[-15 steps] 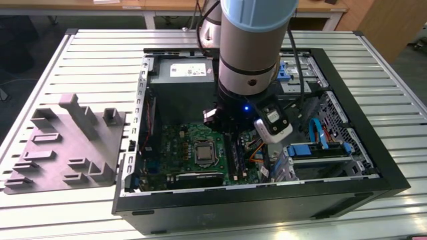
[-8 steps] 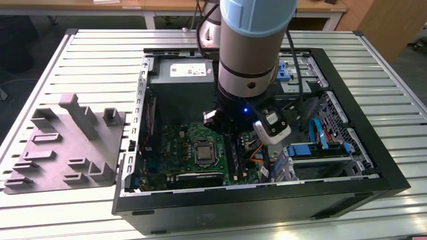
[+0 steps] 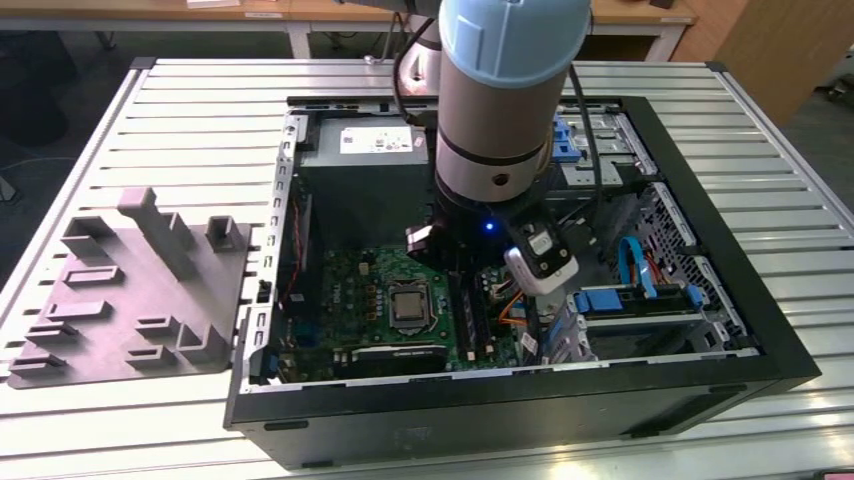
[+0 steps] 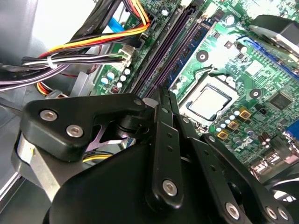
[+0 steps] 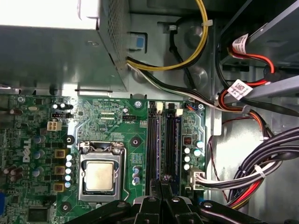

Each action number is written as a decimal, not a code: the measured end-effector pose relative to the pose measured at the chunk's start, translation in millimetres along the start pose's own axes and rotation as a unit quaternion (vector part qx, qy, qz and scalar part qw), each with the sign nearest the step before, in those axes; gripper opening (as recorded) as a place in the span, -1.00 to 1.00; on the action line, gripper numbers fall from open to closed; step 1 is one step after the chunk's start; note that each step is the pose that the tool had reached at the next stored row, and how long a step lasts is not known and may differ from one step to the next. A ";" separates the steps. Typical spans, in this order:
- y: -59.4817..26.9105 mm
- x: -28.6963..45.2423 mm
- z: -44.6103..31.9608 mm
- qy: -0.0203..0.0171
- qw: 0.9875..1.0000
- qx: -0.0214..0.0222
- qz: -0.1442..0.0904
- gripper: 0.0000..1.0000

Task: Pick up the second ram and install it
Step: 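Insert the second ram into the second slot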

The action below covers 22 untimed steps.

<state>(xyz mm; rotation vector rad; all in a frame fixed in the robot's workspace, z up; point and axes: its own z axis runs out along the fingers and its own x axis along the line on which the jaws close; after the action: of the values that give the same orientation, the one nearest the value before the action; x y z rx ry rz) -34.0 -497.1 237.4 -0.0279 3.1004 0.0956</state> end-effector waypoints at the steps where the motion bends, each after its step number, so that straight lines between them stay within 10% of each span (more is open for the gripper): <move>1: -0.1 0.0 1.0 0.000 1.000 0.000 0.000 -0.77; 22: 0.7 1.8 7.2 0.000 1.000 -0.001 0.000 -0.77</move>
<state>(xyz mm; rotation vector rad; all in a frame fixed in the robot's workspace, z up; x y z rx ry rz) -35.5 -496.0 230.2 -0.0279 3.1003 0.0987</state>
